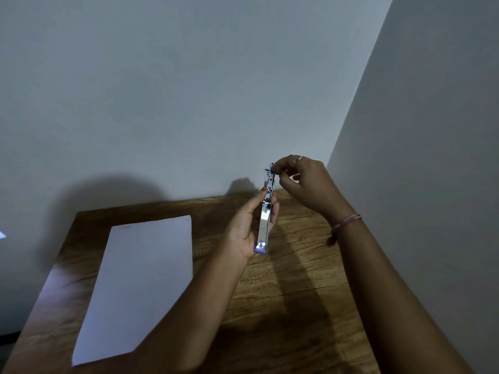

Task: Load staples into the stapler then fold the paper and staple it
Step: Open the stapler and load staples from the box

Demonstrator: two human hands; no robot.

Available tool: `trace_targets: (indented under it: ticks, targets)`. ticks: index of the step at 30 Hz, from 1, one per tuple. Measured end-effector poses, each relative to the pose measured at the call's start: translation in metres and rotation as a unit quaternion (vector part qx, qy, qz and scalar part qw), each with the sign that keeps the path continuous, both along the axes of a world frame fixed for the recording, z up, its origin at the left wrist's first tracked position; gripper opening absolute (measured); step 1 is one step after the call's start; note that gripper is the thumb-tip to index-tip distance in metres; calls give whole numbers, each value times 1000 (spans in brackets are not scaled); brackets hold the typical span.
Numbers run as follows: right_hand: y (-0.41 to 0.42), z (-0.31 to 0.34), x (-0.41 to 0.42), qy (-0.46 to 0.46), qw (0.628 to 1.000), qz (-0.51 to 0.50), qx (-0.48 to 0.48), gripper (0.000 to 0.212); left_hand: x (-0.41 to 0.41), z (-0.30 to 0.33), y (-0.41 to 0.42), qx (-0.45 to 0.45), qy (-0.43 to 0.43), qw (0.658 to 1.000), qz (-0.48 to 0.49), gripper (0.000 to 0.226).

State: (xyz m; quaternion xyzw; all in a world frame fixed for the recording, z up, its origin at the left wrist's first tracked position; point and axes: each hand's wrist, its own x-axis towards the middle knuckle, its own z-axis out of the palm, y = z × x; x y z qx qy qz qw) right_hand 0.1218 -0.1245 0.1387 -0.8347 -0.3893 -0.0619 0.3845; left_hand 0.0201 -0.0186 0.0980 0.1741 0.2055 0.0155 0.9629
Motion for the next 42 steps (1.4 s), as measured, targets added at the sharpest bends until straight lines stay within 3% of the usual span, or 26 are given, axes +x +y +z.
trace_targets:
  ticks: [9, 18, 23, 29, 35, 42]
  targets:
    - [-1, -18, -5, 35, 999, 7, -30, 16, 0, -7, -9, 29, 56, 998, 10, 15]
    - [-12, -33, -18, 29, 998, 33, 39, 19, 0, -14, -10, 31, 65, 997, 39, 13]
    - [-16, -42, -17, 154, 981, 42, 114, 11, 1, -17, -15, 34, 62, 997, 41, 12]
    - [-10, -40, -11, 217, 968, 25, 119, 16, 5, -18, -14, 5, 51, 998, 40, 14]
    - [-8, -39, -10, 194, 978, 19, 68, 14, 9, -20, -17, -1, 62, 997, 50, 14]
    - [-12, -43, -20, 151, 983, 34, 100, 14, 13, -18, -18, 13, 77, 995, 65, 14]
